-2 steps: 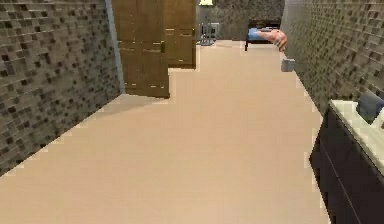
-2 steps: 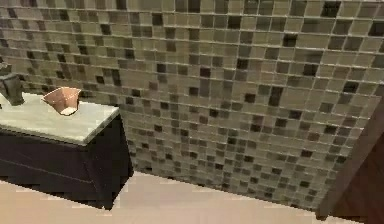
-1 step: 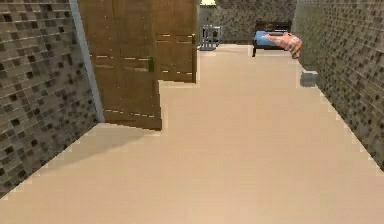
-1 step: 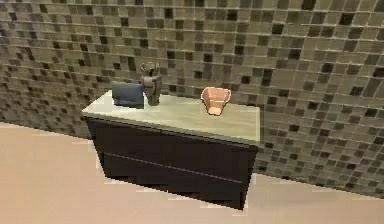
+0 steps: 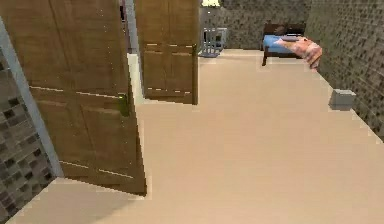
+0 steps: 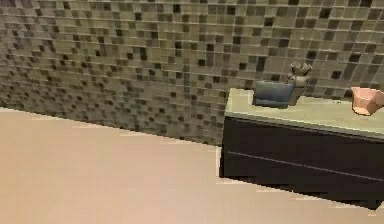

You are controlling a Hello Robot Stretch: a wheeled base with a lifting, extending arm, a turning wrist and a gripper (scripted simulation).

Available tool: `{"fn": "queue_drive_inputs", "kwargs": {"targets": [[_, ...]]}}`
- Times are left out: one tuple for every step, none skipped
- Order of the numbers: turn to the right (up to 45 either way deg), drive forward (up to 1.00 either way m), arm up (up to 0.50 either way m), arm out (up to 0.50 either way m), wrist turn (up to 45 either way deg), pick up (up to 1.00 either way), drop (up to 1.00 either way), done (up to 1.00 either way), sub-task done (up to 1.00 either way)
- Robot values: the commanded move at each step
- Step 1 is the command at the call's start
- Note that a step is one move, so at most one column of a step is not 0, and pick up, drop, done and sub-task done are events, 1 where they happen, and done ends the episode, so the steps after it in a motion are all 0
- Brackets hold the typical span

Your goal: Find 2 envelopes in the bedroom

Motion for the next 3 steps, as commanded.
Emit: {"fn": "queue_drive_inputs", "kwargs": {"targets": [[0.0,0.80,0.00,0.00,0.0,0.00,0.00,0.00,0.00],[0.0,1.00,0.00,0.00,0.0,0.00,0.00,0.00,0.00],[-33.0,0.00,0.00,0.00,0.0,0.00,0.00,0.00,0.00]]}}
